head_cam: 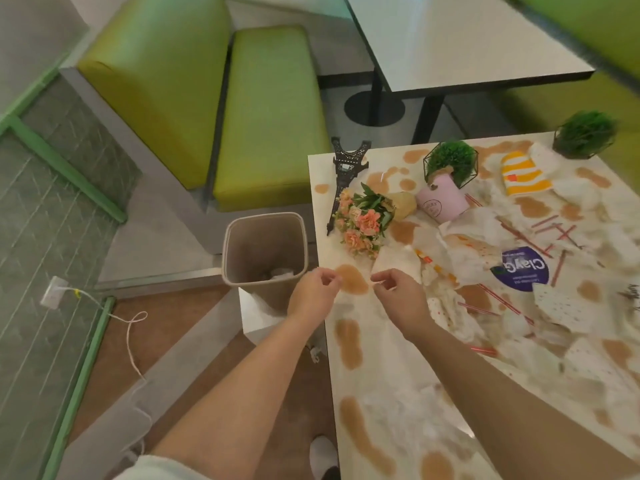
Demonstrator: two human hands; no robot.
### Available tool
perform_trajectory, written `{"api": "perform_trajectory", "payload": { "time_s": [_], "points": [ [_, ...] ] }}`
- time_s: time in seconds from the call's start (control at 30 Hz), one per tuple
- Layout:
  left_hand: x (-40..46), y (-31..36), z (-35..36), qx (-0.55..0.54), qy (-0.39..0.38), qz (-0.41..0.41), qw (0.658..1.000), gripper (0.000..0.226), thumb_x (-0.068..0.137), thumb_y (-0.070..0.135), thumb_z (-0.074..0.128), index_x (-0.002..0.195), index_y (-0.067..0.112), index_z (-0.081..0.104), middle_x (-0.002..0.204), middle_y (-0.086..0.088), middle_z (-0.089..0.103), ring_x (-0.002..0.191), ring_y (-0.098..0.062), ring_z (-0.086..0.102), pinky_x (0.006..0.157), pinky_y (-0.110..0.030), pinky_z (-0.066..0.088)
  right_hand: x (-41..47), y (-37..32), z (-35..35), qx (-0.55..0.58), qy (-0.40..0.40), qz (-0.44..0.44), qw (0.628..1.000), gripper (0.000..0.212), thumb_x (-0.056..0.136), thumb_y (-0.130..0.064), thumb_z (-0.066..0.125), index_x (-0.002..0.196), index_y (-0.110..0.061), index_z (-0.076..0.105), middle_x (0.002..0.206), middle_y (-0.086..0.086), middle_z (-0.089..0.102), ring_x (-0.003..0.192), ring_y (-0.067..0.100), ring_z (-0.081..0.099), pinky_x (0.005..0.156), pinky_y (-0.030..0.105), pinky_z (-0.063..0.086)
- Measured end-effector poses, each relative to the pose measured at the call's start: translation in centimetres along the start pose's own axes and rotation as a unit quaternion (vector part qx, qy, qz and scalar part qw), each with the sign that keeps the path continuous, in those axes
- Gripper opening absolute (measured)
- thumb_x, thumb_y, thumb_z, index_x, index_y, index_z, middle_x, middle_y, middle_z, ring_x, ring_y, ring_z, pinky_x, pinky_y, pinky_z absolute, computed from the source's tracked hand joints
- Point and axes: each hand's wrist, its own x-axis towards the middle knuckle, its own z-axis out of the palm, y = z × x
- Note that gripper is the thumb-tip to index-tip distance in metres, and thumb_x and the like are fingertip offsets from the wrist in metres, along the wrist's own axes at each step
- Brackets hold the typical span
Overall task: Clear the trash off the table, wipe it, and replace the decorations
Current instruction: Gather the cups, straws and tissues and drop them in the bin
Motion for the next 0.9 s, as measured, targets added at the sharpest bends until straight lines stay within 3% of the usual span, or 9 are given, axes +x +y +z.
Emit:
{"api": "perform_trajectory", "payload": {
  "time_s": [0.1, 0.2, 0.33, 0.47, 0.6, 0.73, 0.9],
  "points": [
    [-0.9, 1.0, 2.2, 0.021, -0.026, 0.008, 0.999, 0.017, 0.094, 0.04, 0.058, 0.106, 0.029, 0.063, 0.103, 0.011, 0.064, 0.089, -0.01, 0.058, 0.072, -0.028, 0.043, -0.1, 1.9, -2.4, -0.035, 0.012, 0.005, 0.999, 0.021, 0.091, -0.008, 0.053, 0.099, -0.02, 0.067, 0.083, -0.002, 0.061, 0.062, 0.01, 0.053, 0.049, 0.02, 0.037],
    [-1.2, 1.7, 4.1, 0.049, -0.045, 0.037, 0.997, 0.023, 0.093, 0.041, 0.06, 0.112, 0.029, 0.064, 0.111, 0.009, 0.063, 0.094, -0.009, 0.058, 0.075, -0.026, 0.044, 0.0, 3.5, -4.0, -0.067, 0.039, -0.006, 0.997, 0.021, 0.091, -0.007, 0.054, 0.101, -0.018, 0.07, 0.094, -0.002, 0.062, 0.073, 0.008, 0.055, 0.053, 0.012, 0.035],
    [-1.3, 3.2, 6.9, 0.148, -0.051, 0.12, 0.98, 0.041, 0.092, 0.034, 0.062, 0.131, 0.031, 0.052, 0.134, 0.004, 0.041, 0.122, -0.015, 0.044, 0.096, -0.035, 0.045, 0.1, 5.7, -6.3, -0.122, 0.063, -0.043, 0.99, 0.021, 0.087, -0.007, 0.057, 0.097, -0.021, 0.07, 0.099, -0.002, 0.059, 0.096, 0.016, 0.055, 0.073, 0.025, 0.042],
    [-1.3, 3.5, 8.9, 0.28, -0.074, 0.185, 0.939, 0.057, 0.093, 0.03, 0.062, 0.144, 0.036, 0.036, 0.148, 0.006, 0.03, 0.13, -0.023, 0.038, 0.095, -0.045, 0.049, -0.3, 7.6, -8.5, -0.234, 0.102, -0.065, 0.965, 0.022, 0.084, -0.01, 0.062, 0.101, -0.023, 0.068, 0.104, -0.001, 0.058, 0.106, 0.019, 0.05, 0.086, 0.032, 0.046],
    [-1.3, 3.5, 10.4, 0.314, -0.05, 0.164, 0.934, 0.061, 0.093, 0.024, 0.059, 0.146, 0.037, 0.032, 0.141, 0.001, 0.036, 0.124, -0.025, 0.042, 0.086, -0.043, 0.052, -0.2, 9.5, -10.2, -0.276, 0.1, -0.069, 0.953, 0.031, 0.079, -0.014, 0.067, 0.109, -0.023, 0.062, 0.116, -0.001, 0.057, 0.109, 0.021, 0.05, 0.089, 0.035, 0.047],
    [-1.0, 3.8, 10.9, 0.299, -0.033, 0.147, 0.942, 0.048, 0.095, 0.026, 0.055, 0.141, 0.031, 0.041, 0.133, 0.0, 0.043, 0.121, -0.023, 0.045, 0.088, -0.041, 0.05, -0.2, 10.5, -11.0, -0.317, 0.047, -0.058, 0.946, 0.037, 0.085, -0.025, 0.064, 0.122, -0.025, 0.059, 0.127, -0.001, 0.054, 0.113, 0.023, 0.047, 0.092, 0.035, 0.043],
    [-1.2, 4.5, 11.1, 0.238, 0.027, 0.13, 0.962, 0.032, 0.099, 0.032, 0.047, 0.128, 0.022, 0.056, 0.123, -0.001, 0.052, 0.115, -0.021, 0.048, 0.089, -0.038, 0.047, 0.1, 10.8, -11.4, -0.321, 0.037, -0.063, 0.944, 0.036, 0.087, -0.029, 0.063, 0.123, -0.027, 0.062, 0.12, -0.002, 0.062, 0.112, 0.021, 0.052, 0.095, 0.036, 0.045]
  ]
}}
